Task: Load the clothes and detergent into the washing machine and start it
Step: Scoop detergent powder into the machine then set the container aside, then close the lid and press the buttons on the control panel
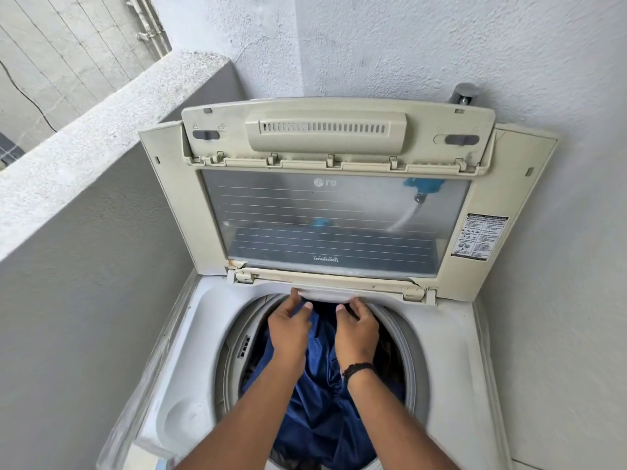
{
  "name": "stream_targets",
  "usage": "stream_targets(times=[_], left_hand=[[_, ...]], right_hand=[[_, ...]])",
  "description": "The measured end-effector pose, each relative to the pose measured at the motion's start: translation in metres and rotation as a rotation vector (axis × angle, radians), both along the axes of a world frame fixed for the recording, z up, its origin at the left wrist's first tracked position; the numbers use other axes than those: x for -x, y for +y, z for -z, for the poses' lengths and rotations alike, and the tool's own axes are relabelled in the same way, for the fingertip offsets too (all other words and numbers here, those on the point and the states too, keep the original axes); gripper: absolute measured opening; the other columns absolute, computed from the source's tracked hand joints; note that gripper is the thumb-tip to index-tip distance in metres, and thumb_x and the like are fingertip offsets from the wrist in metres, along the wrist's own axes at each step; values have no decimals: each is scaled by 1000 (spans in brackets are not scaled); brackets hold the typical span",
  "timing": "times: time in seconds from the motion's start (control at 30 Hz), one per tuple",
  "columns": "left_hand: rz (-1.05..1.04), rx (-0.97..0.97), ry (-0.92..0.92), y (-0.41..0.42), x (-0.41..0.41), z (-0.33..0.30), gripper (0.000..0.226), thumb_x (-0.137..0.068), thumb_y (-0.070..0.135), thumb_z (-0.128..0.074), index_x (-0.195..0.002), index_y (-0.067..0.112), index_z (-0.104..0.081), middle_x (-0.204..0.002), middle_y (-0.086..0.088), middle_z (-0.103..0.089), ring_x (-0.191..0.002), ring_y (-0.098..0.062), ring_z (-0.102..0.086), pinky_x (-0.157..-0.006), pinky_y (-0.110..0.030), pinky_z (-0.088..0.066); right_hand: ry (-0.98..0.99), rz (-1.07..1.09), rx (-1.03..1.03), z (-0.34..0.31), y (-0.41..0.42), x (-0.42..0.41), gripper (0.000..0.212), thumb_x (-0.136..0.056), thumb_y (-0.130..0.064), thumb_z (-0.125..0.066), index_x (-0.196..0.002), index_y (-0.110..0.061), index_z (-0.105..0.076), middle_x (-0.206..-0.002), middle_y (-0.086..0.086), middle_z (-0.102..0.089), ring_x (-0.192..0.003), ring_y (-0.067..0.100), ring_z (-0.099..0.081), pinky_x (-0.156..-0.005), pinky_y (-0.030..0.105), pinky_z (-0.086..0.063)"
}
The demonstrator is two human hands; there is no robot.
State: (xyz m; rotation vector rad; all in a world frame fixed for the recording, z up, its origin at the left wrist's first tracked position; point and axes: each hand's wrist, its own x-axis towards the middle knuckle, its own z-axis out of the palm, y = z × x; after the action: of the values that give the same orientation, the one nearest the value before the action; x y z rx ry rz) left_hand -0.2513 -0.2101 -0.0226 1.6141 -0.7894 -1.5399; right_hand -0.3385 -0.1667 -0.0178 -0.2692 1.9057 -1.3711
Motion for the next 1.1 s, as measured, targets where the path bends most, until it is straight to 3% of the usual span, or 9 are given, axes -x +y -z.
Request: stream_targets(times=[0.17, 0.3, 0.4, 0.53, 0.7, 0.8, 0.87, 1.0, 1.1], left_hand=[[97, -65, 88, 8, 9, 1, 52, -98, 2, -59, -147, 16, -48, -133, 4, -59, -106, -10, -60, -103, -37, -49], [157, -67, 78, 11, 14, -1, 61, -98, 0, -56, -153, 18, -37, -120, 20, -67, -98, -8, -59, -91, -30, -51], [208, -59, 89, 15, 14, 0, 66, -98, 0, -55, -157, 20, -30, -164, 10, -24, -137, -16, -48, -113, -39, -43], [67, -89, 130, 8, 8, -2, 53, -100, 2, -55, -149, 17, -44, -138, 6, -51, -115, -13, -56, -104, -39, -48], [-124, -254, 243, -20, 1, 0, 21, -102, 13, -57, -121, 7, -62, -121, -12, -67, -111, -25, -64, -81, -37, -54], [-122, -276, 261, -28, 1, 1, 15, -103, 12, -51, -110, 9, -64, -122, -16, -68, -110, -27, -65, -92, -39, -51], [-111, -278, 276, -30, 2, 0, 17, -103, 8, -47, -107, 10, -63, -125, -17, -66, -117, -30, -62, -98, -40, -48], [-41, -280, 293, -26, -1, -2, 16, -104, 10, -47, -109, 11, -62, -129, -13, -64, -127, -29, -56, -98, -42, -47], [26, -318, 270, -26, -7, -8, 35, -103, 23, -54, -134, 6, -56, -145, -17, -52, -133, -30, -51, -102, -44, -47]], right_hand=[[-74, -90, -13, 4, 1, -5, 58, -99, -11, -56, -153, -12, -34, -150, 2, -46, -122, 3, -48, -79, 1, -34], [-54, -155, -45, 9, 0, 4, 54, -99, -10, -54, -150, -9, -37, -152, 7, -45, -116, 2, -50, -85, 6, -38], [-49, -248, -40, 6, 0, 8, 56, -100, -7, -50, -153, -7, -30, -146, 12, -48, -124, 17, -55, -83, 9, -48], [-110, -145, 0, 11, 4, 15, 56, -96, -10, -57, -149, -9, -39, -148, 6, -48, -129, 24, -54, -108, 44, -46], [-503, 228, 123, 22, 6, 37, 36, -98, -5, -56, -132, 5, -52, -124, 22, -64, -107, 30, -67, -82, 30, -55], [-679, 320, 223, 21, 0, 44, 11, -97, 6, -50, -104, 5, -58, -120, 31, -62, -109, 38, -66, -83, 35, -59], [-777, 413, 282, 24, -2, 46, 26, -95, 15, -44, -119, 8, -53, -122, 37, -59, -104, 41, -66, -76, 37, -62], [-835, 397, 309, 27, 1, 40, 37, -94, 17, -39, -130, 13, -48, -118, 30, -62, -104, 35, -67, -77, 35, -61], [-784, 301, 251, 22, 1, 37, 24, -99, 2, -48, -122, 8, -54, -120, 27, -64, -106, 33, -67, -81, 37, -59]])
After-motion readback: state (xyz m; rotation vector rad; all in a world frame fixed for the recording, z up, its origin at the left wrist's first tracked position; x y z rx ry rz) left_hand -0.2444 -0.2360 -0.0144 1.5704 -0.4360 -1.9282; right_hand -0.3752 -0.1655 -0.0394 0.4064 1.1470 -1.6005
